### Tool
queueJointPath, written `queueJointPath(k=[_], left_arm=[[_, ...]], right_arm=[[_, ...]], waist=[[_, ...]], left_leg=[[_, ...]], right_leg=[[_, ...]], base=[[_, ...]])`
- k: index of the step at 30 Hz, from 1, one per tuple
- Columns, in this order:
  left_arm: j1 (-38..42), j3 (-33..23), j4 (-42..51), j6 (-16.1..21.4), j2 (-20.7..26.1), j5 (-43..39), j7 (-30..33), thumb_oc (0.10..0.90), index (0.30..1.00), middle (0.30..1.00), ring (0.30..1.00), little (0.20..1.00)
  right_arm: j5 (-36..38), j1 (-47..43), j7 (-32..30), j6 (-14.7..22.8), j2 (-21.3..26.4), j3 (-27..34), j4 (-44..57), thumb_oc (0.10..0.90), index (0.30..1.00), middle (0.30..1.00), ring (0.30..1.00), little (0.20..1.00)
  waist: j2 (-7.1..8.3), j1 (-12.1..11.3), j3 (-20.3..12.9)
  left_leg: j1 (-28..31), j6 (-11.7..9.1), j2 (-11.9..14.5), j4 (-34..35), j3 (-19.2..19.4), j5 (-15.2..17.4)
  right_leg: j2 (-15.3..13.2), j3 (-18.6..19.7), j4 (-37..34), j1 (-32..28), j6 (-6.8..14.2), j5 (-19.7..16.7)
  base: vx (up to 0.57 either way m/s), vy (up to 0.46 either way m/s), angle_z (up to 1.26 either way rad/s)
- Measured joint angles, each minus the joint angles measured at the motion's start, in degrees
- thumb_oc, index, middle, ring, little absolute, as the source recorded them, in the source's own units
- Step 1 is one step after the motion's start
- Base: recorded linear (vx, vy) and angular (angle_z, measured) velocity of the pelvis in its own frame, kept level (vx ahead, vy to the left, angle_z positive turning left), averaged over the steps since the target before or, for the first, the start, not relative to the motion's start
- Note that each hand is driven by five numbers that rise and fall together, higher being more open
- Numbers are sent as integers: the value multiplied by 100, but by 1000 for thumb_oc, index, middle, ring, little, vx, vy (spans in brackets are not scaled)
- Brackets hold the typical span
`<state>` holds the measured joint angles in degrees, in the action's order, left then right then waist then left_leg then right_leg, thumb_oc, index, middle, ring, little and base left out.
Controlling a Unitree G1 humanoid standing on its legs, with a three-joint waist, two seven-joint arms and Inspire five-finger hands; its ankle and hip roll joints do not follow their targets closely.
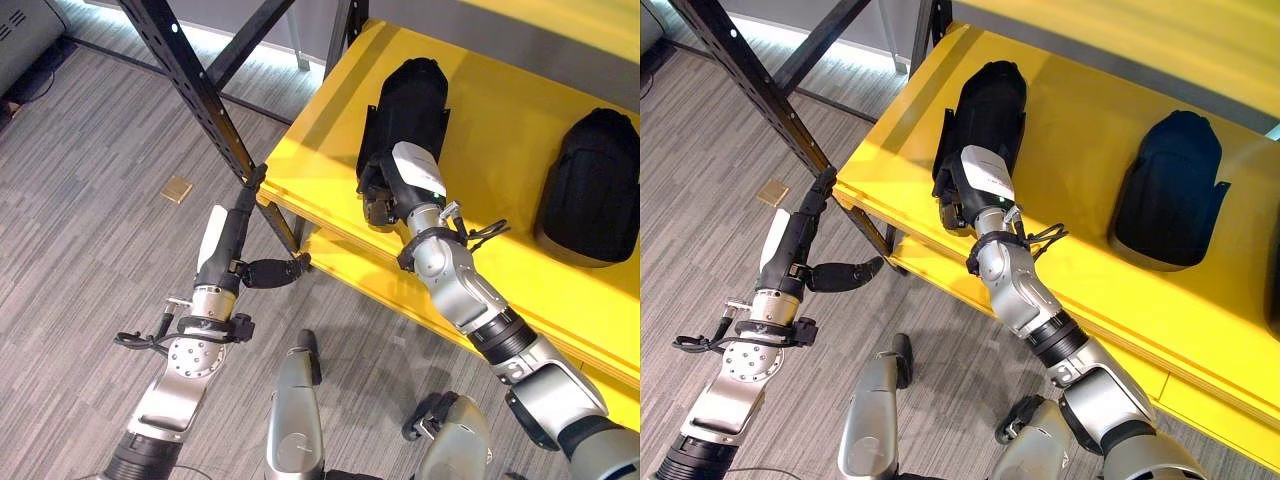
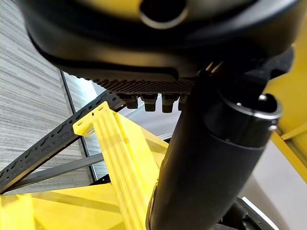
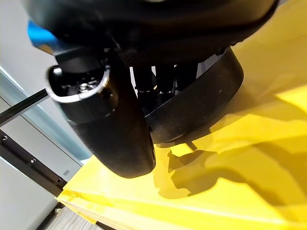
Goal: Move parts from the plastic box to the shelf.
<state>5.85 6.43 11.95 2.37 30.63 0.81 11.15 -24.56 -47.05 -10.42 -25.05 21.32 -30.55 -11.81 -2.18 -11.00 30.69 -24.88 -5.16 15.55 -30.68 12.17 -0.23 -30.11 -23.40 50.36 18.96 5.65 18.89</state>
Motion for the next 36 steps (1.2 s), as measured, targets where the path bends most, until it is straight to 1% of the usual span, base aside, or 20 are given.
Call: queueJointPath(k=[7,10,14,20,25,30,32,36], left_arm=[[3,1,-1,-1,0,-42,-4,900,1000,1000,1000,1000],[3,4,-19,-30,0,-42,99,900,1000,1000,1000,1000],[-1,5,-74,-84,-3,-44,206,900,1000,1000,1000,1000],[-9,5,-105,-119,-4,-57,206,900,1000,1000,1000,1000],[-14,8,-145,-119,-4,-59,206,900,1000,1000,1000,1000],[-19,8,-238,-117,-3,-64,205,900,1000,1000,1000,1000],[-25,8,-241,-117,-3,-70,202,900,1000,1000,1000,1000],[-33,7,-242,-116,-3,-73,202,900,1000,1000,1000,1000]], right_arm=[[11,-1,-30,1,10,5,0,400,300,300,300,300],[234,-1,-273,28,7,16,0,400,300,300,300,300],[333,-1,-348,120,-13,56,0,400,300,300,300,300],[335,-10,-460,196,-14,311,-3,400,300,300,300,300],[558,-33,-615,220,-14,475,-43,400,300,300,300,300],[559,-84,-668,281,-6,573,-248,400,300,300,300,300],[558,-127,-668,281,33,680,-252,400,300,300,300,300],[560,-252,-669,302,182,693,-279,400,300,300,300,300]], waist=[[0,-9,0],[0,-14,0],[-1,-8,-1],[-5,-25,-3],[-6,-57,-4],[-11,-49,-6],[-12,-98,-7],[-12,-186,-7]], left_leg=[[8,2,-2,0,-20,2],[13,2,-4,5,-14,2],[114,5,-3,39,5,18],[213,20,-32,78,-3,32],[286,31,-32,103,-3,39],[330,47,-45,103,-25,58],[331,51,-54,106,-23,64],[370,38,-58,106,-15,73]], right_leg=[[4,-44,-29,-58,-1,-1],[4,-48,-57,-69,-11,-6],[14,-57,-134,-169,3,-33],[15,-76,-210,-290,42,-58],[34,-111,-300,-401,66,-79],[33,-228,-379,-559,70,-81],[32,-240,-408,-575,84,-89],[32,-253,-447,-629,106,-102]], base=[[8,9,1],[22,64,0],[12,55,-2],[11,30,1],[2,7,0],[10,18,5],[3,9,2],[0,0,0]])
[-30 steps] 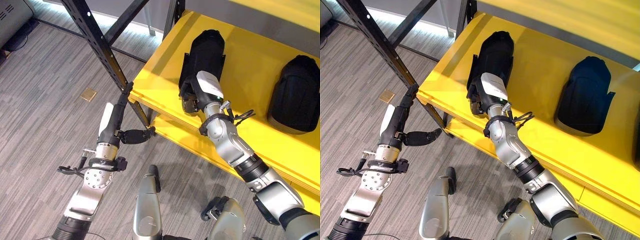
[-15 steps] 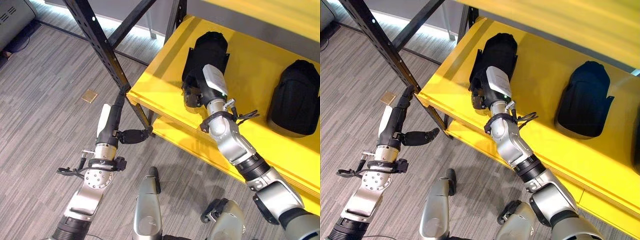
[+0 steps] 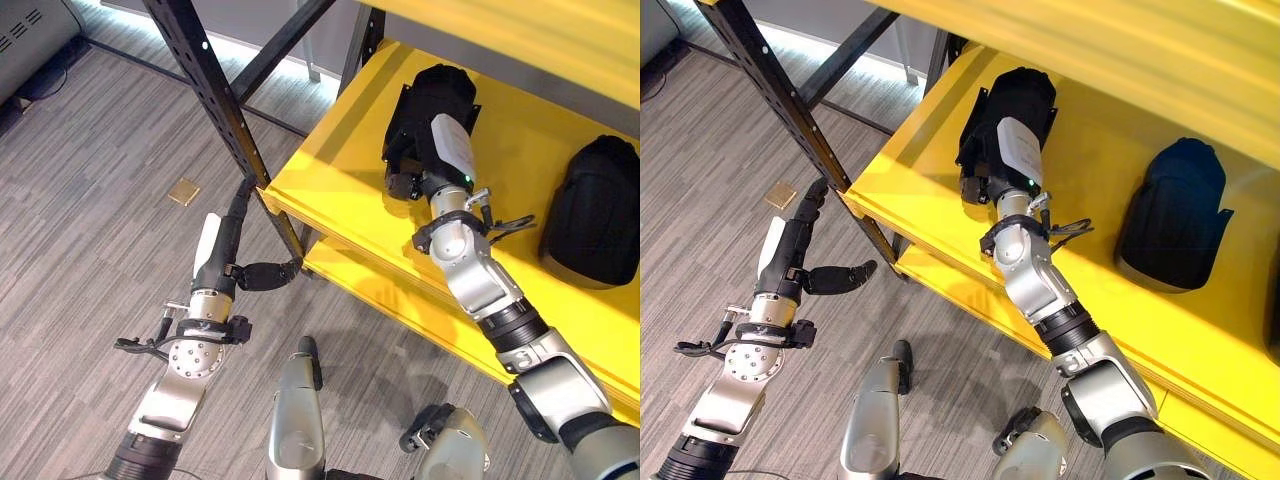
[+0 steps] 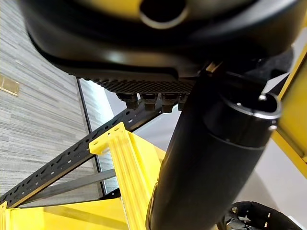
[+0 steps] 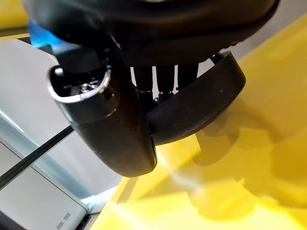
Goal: Move parts from the plastic box to the shelf.
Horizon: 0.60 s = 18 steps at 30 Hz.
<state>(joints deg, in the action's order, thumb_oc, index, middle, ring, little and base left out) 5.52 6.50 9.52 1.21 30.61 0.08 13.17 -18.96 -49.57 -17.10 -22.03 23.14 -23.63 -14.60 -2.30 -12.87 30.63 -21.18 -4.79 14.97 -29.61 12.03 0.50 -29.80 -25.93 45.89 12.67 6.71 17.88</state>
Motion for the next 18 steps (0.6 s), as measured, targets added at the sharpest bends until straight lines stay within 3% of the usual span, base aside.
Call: queueJointPath(k=[18], left_arm=[[-10,3,-4,4,-1,-204,1,900,1000,1000,1000,1000]], right_arm=[[389,-219,-91,44,-24,0,-311,400,300,300,300,300]], waist=[[-1,0,0]], left_leg=[[15,-8,0,-2,-2,11]], right_leg=[[0,-17,-24,-32,-2,1]], base=[[-2,0,0]])
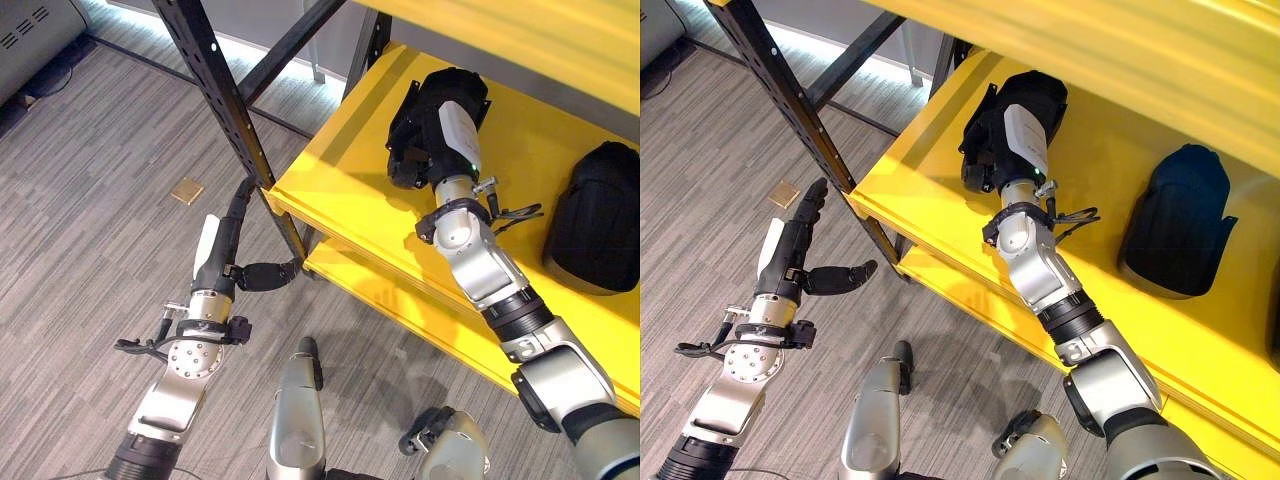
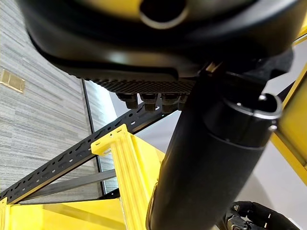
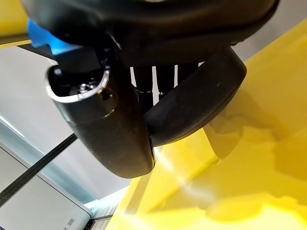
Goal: Move parts from the plastic box to the shelf.
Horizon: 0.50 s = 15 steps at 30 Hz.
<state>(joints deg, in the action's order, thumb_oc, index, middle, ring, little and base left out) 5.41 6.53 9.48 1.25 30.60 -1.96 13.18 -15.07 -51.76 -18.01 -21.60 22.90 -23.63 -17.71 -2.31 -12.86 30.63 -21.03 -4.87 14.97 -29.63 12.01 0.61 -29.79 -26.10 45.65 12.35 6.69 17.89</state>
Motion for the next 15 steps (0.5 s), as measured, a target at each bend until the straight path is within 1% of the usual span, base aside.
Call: queueJointPath(k=[8,9,10,11,12,15], left_arm=[[-2,2,-6,10,0,-8,3,900,1000,1000,1000,1000],[-2,2,-6,11,0,-9,2,900,1000,1000,1000,1000],[-2,2,-6,12,0,-17,2,900,1000,1000,1000,1000],[-2,2,-6,16,0,-53,2,900,1000,1000,1000,1000],[-2,2,-6,18,0,-112,2,900,1000,1000,1000,1000],[-2,2,-14,18,-2,-228,-1,900,1000,1000,1000,1000]], right_arm=[[7,1,1,-50,-17,-5,-105,400,300,300,300,300],[7,1,3,-50,-18,-5,-105,500,440,440,440,440],[2,1,29,-48,-18,-5,-111,614,599,599,599,599],[-4,0,83,-47,-16,-5,-122,794,852,852,852,852],[-14,1,126,-53,-16,-9,-127,900,1000,1000,1000,1000],[-18,1,292,-81,-18,-52,-197,900,1000,1000,1000,1000]], waist=[[-3,1,2],[-3,2,2],[-3,2,2],[-3,1,2],[-3,-2,2],[-3,0,2]], left_leg=[[-27,20,-1,1,0,21],[-29,19,-1,1,0,20],[-29,19,-1,1,0,21],[-29,15,-1,0,0,23],[-30,13,-1,0,0,23],[-30,9,2,0,-2,23]], right_leg=[[-2,0,0,30,-1,1],[-2,-1,0,32,-1,1],[-1,-1,-1,33,-1,1],[-1,-1,-1,33,0,1],[-1,-2,-2,33,0,1],[1,-2,-8,33,0,1]], base=[[-8,-2,0],[0,0,0],[0,0,0],[0,0,0],[0,0,0],[-6,-12,0]])
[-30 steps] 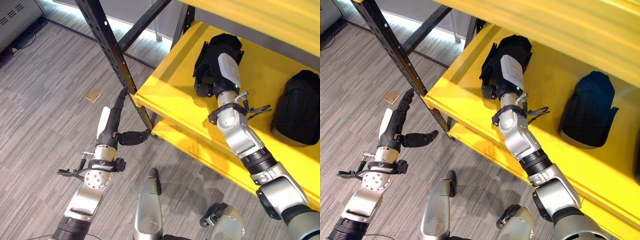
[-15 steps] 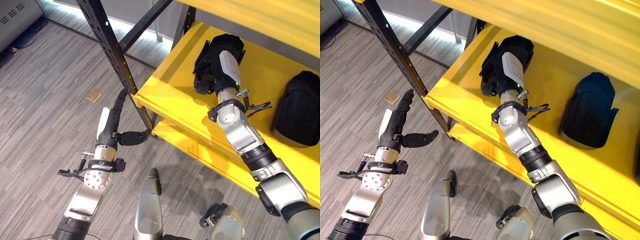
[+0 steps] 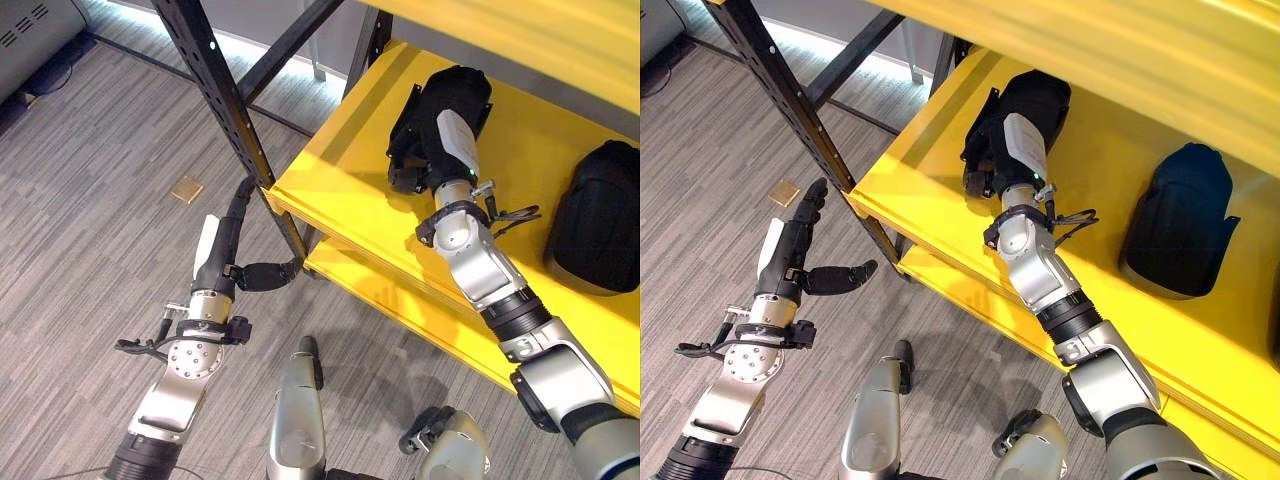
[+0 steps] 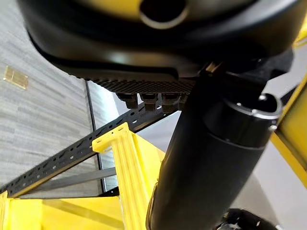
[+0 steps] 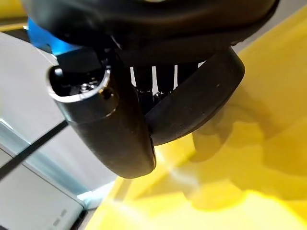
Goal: Move parts from the plastic box to the shelf.
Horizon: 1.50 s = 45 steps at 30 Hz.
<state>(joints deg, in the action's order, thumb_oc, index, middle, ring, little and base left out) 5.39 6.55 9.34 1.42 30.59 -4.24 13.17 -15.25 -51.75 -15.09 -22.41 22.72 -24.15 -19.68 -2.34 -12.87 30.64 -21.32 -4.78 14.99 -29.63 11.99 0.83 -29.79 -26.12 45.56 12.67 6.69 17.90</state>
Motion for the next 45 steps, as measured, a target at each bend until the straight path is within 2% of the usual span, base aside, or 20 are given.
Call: queueJointPath(k=[11,27,32,36,41,45], left_arm=[[7,16,-3,0,-1,-1,-246,900,1000,1000,1000,1000],[28,18,-3,-1,-1,7,-251,900,1000,1000,1000,1000],[29,23,-4,-2,0,12,-214,900,1000,1000,1000,1000],[35,43,-3,-1,-1,13,-135,900,1000,1000,1000,1000],[37,47,-3,-1,-1,11,-107,900,1000,1000,1000,1000],[31,46,-3,-1,0,11,-106,900,1000,1000,1000,1000]], right_arm=[[34,11,420,-193,-9,-217,-99,900,1000,1000,1000,1000],[180,10,336,-174,-191,-222,-92,900,1000,1000,1000,1000],[-731,15,-255,272,-141,-156,34,900,1000,1000,1000,1000],[-1183,13,-300,612,-103,-153,606,900,1000,1000,1000,1000],[-1380,7,-202,711,-103,-170,1026,900,1000,1000,1000,1000],[-1377,8,29,517,-102,-209,1042,900,1000,1000,1000,1000]], waist=[[0,16,0],[0,20,0],[0,22,0],[0,62,0],[0,67,0],[0,97,0]], left_leg=[[0,-32,13,7,14,2],[14,-32,9,2,18,3],[13,-26,6,-2,21,16],[16,-26,5,-15,28,24],[19,-28,6,-18,28,24],[23,-19,8,-26,33,41]], right_leg=[[28,-3,-56,-3,12,-7],[37,-2,-78,-36,63,-35],[45,10,-112,-36,67,-50],[62,41,-143,-23,78,-76],[66,47,-143,-23,80,-77],[61,59,-132,-23,78,-77]], base=[[-4,-6,0],[0,0,0],[0,0,0],[4,11,-3],[0,0,0],[0,0,0]])
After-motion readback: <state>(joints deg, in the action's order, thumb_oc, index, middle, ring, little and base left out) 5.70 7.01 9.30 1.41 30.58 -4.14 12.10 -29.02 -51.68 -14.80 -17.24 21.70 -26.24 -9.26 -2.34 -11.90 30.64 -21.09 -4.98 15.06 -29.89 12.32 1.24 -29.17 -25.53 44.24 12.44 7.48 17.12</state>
